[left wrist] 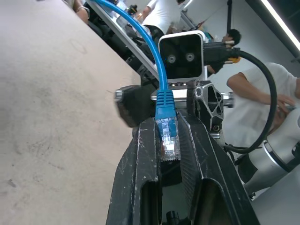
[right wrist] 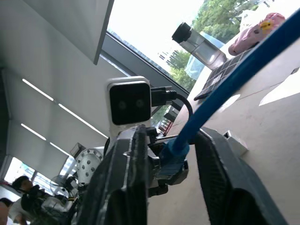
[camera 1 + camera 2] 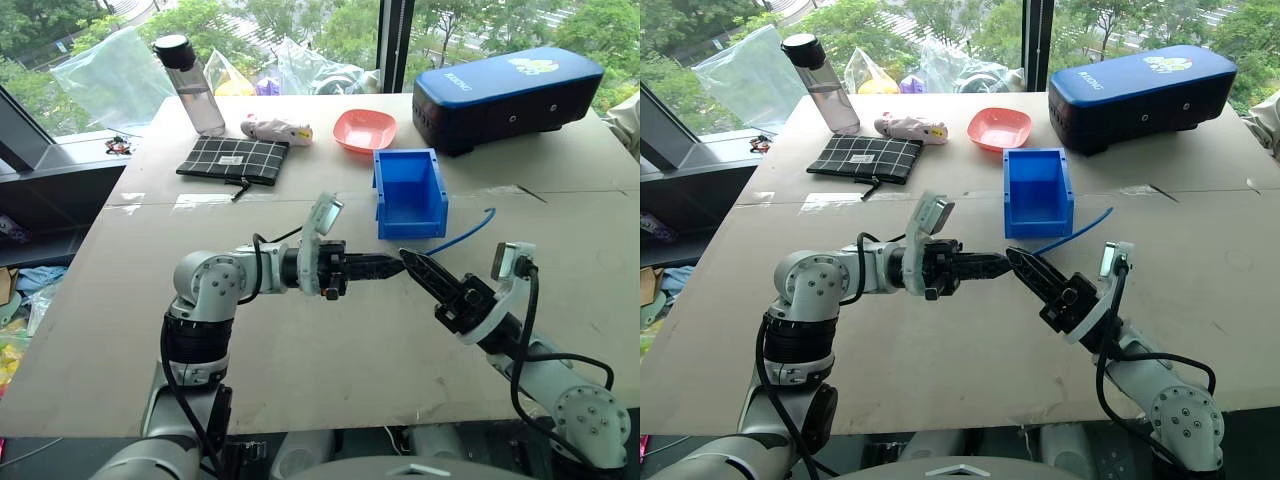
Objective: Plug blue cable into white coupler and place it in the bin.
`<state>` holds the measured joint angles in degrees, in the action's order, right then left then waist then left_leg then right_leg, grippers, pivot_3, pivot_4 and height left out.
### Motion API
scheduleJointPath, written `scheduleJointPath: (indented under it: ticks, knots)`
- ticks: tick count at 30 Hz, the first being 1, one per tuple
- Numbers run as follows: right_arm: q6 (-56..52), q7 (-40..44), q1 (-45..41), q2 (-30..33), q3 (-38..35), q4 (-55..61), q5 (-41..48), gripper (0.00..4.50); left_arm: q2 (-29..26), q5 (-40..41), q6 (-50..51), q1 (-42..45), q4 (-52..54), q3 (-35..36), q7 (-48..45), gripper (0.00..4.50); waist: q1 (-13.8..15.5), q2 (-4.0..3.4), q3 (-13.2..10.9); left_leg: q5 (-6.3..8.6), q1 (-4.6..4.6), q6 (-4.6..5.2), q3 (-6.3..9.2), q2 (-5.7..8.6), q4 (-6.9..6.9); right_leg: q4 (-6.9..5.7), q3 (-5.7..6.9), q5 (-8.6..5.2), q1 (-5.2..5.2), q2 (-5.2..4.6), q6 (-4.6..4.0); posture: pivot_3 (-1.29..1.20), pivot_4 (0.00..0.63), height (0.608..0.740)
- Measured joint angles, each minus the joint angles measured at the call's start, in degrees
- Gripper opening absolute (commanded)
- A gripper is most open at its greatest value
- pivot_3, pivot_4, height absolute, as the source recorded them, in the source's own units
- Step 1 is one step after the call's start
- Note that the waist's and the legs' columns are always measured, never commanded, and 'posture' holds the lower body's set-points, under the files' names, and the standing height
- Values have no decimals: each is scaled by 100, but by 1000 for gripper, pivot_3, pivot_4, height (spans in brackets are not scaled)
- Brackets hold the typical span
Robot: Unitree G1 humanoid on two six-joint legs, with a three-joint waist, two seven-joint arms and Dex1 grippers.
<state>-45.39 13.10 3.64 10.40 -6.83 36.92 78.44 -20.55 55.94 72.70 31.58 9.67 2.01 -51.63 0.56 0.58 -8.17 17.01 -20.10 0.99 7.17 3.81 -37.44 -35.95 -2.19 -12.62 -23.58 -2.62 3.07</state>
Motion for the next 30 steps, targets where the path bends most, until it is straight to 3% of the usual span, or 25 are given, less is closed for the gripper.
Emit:
scheduleJointPath:
  ticks: [4,6,9,12,14,17,22,27,30]
  knots:
    - [91,-118,-110,123,38,-48,203,39,-3,105,-26,-24,137,79,167,0,2,0,1,0,1,0,-1,0,0,0,0,0,0,0,0,0,150,740]
    - [128,-124,-129,181,77,-107,261,0,-27,90,-88,-66,230,70,251,1009,-1,-1,0,0,1,0,-4,0,0,0,-3,0,0,1,0,0,150,740]
    - [186,-116,-186,279,157,-144,301,0,-125,45,-188,-146,346,85,453,2031,-8,-1,0,0,1,0,-4,-2,2,0,-6,0,-1,3,0,0,150,740]
    - [207,-108,-215,304,246,-145,331,0,-191,56,-220,-339,596,242,742,3412,-14,-1,0,0,1,0,-5,-2,2,1,-9,0,-2,3,0,0,150,740]
    - [249,-116,-211,375,252,-168,328,0,-534,62,-323,-659,1019,486,871,4320,-48,-1,0,0,2,0,-6,-4,8,0,-12,0,-6,3,0,0,150,740]
    - [336,-122,-152,477,198,-195,314,0,-879,-123,-706,-1191,1464,966,1141,4421,-82,-4,2,0,4,-1,-6,-5,13,1,-13,-1,-6,3,-1,0,150,740]
    - [468,-175,-191,514,186,-206,286,0,-1399,-1885,-2648,-2251,1471,860,1380,4421,-49,-5,2,0,9,-2,-12,-3,19,4,-16,-1,-1,0,-2,0,150,740]
    - [497,-189,-379,589,241,-295,235,0,-1515,-3300,-4366,-2095,241,222,1210,4421,50,-2,4,1,8,1,-16,4,13,9,-13,0,0,-4,-2,0,150,740]
    - [517,-162,-373,732,219,-400,167,0,-1485,-3691,-4926,-1753,-439,-60,1056,4421,29,-1,4,1,7,1,-17,3,15,8,-14,0,-1,-4,-1,0,150,740]
